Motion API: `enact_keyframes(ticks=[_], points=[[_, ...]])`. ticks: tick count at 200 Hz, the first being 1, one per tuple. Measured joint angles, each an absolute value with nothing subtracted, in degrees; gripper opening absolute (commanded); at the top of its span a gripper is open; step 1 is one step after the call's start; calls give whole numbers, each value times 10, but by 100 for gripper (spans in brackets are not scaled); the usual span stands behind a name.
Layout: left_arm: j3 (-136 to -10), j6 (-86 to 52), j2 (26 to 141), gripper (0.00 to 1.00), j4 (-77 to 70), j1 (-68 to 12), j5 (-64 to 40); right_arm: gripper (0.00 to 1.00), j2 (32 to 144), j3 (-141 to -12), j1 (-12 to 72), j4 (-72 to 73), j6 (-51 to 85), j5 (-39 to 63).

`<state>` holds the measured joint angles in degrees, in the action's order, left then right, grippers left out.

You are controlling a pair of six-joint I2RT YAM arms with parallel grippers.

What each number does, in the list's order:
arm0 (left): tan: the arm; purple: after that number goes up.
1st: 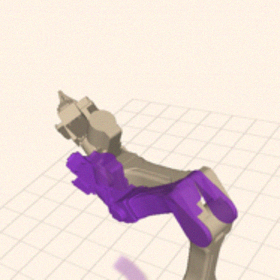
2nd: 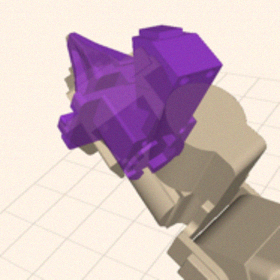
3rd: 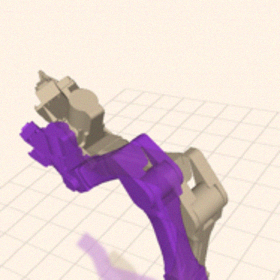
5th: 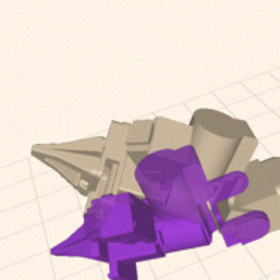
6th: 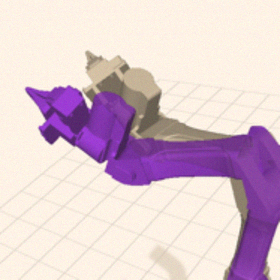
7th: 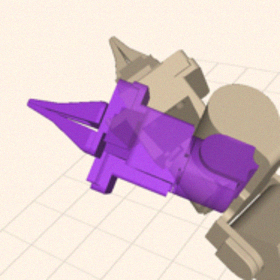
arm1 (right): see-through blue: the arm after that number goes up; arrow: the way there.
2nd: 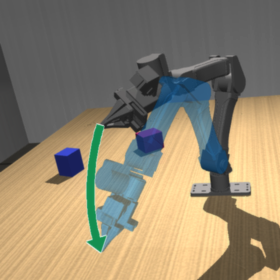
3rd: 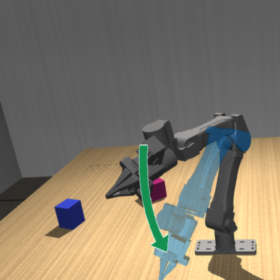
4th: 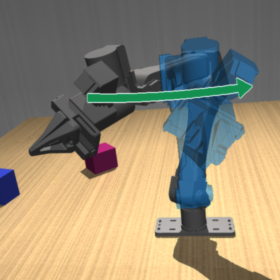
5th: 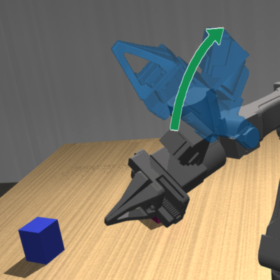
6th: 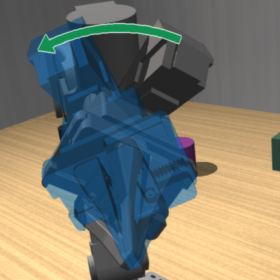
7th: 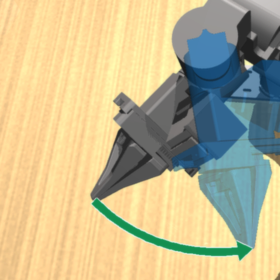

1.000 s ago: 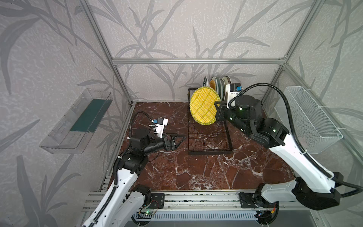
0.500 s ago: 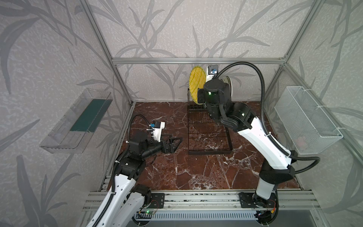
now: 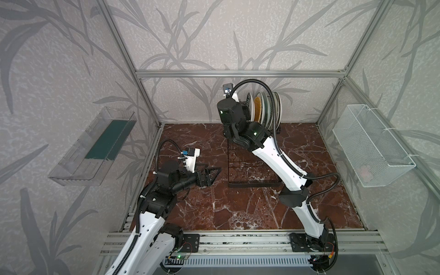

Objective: Load plates into a dish rack
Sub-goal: Place the plate on the dish rack.

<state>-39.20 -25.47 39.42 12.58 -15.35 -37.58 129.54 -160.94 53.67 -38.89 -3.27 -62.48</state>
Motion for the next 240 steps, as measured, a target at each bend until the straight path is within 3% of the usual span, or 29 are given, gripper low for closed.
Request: enact_keyframes(ticks=[78, 240], points=[[-391, -255, 398, 99, 119, -154, -376, 0, 1310, -1604, 476, -406, 6, -630], [-388, -260, 406, 99, 110, -152, -391, 0, 1377, -1604, 462, -416, 44, -632]])
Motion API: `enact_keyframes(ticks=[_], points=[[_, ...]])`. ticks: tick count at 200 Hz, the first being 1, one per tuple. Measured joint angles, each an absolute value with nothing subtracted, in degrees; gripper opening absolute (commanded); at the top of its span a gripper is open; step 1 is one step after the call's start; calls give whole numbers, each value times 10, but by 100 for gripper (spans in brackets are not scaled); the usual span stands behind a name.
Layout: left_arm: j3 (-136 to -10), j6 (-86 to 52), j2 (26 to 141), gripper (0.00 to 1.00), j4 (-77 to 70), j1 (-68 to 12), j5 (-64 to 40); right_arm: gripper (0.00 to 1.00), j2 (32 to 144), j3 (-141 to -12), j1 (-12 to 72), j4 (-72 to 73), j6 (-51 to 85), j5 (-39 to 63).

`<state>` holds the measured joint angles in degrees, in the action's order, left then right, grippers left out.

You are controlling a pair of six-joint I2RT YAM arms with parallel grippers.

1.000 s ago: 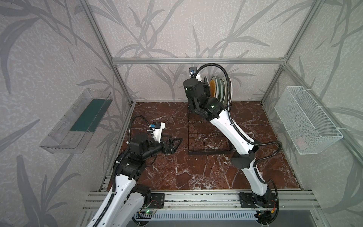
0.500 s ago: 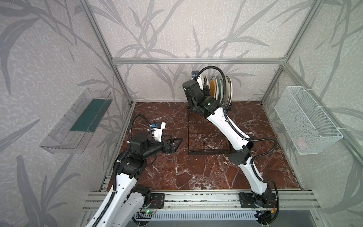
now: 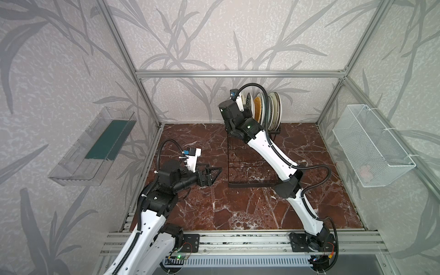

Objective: Load plates into a dish rack
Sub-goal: Place the plate on the dish rack.

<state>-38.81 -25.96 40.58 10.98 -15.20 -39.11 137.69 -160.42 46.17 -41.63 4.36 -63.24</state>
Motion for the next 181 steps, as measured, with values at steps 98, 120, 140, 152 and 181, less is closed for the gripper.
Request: enact_keyframes(ticks=[98, 120, 140, 152, 181], points=[[-384, -266, 406, 99, 106, -151, -394, 0, 1386, -1604, 454, -431, 65, -627], [-384, -266, 406, 99, 106, -150, -394, 0, 1387, -1604, 451, -444, 76, -624], [-384, -266, 406, 99, 105, -150, -395, 0, 1388, -1604, 450, -454, 85, -620], [-384, -266, 406, 99, 104, -150, -396, 0, 1389, -1604, 450, -457, 90, -618], [-384, -267, 406, 99, 103, -149, -398, 6, 1393, -1604, 450, -466, 100, -611]])
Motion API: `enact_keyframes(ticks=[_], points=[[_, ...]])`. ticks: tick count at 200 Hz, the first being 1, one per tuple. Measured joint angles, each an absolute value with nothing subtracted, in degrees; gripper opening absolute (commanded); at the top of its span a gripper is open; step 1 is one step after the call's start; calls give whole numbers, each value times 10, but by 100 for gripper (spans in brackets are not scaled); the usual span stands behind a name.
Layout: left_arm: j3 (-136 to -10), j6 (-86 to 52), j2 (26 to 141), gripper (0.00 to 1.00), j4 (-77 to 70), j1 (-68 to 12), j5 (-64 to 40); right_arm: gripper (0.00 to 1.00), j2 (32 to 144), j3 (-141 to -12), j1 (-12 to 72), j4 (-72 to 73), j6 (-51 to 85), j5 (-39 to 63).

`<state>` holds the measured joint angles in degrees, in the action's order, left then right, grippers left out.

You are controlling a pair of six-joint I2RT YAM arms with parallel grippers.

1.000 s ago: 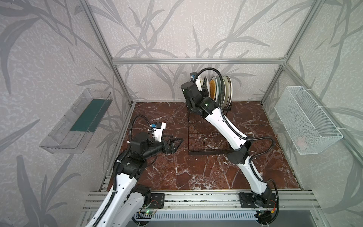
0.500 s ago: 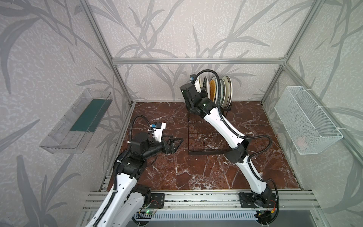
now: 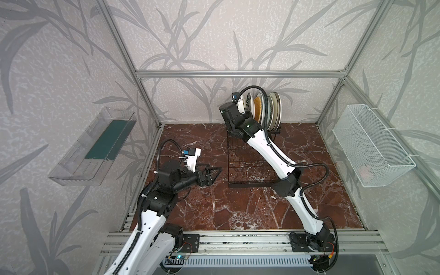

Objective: Load plates into a dish rack
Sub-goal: Place the plate on the dish rack.

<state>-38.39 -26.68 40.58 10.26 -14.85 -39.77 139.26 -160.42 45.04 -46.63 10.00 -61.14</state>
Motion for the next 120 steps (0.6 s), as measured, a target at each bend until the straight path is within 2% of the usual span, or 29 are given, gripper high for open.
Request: enact_keyframes(ticks=[101, 120], points=[[-384, -270, 402, 99, 102, -145, -403, 30, 1395, -1604, 448, -467, 112, -599], [-384, -270, 402, 99, 99, -145, -404, 31, 1395, -1604, 448, -467, 112, -597]])
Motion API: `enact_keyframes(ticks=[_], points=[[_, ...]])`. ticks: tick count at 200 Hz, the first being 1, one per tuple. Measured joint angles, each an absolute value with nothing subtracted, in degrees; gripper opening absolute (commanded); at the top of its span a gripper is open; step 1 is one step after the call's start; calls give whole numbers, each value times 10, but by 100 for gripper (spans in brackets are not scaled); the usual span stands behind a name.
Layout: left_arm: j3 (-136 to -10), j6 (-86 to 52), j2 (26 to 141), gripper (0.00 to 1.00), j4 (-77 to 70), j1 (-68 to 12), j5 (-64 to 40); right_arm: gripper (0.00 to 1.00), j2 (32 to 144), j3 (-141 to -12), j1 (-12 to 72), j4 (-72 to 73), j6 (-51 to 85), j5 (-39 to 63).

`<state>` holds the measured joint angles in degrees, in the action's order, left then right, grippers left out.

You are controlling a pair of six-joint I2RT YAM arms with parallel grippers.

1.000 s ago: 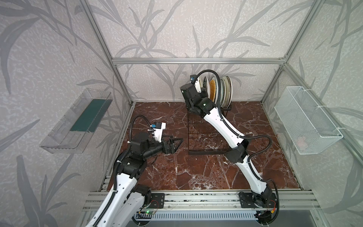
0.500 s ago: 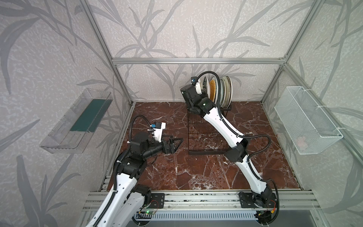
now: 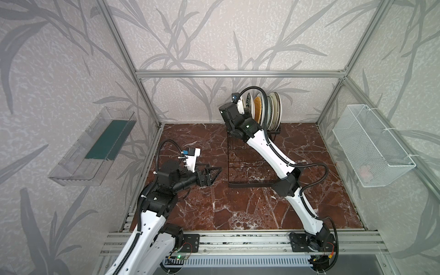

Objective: Load plates into a dish rack
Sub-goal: Place the plate on the dish rack.

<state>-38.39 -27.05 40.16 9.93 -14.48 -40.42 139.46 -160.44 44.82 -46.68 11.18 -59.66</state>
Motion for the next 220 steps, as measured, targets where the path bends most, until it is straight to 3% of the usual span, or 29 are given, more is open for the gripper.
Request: enact_keyframes(ticks=[55, 81, 175, 220], points=[[-384, -272, 401, 99, 97, -144, -406, 35, 1394, -1605, 449, -466, 110, -583], [-383, -272, 402, 99, 95, -142, -407, 47, 1393, -1605, 453, -463, 105, -580], [-381, -281, 402, 99, 89, -134, -415, 58, 1355, -1606, 473, -427, 69, -579], [-381, -282, 405, 99, 92, -128, -414, 77, 1319, -1605, 491, -427, 64, -541]])
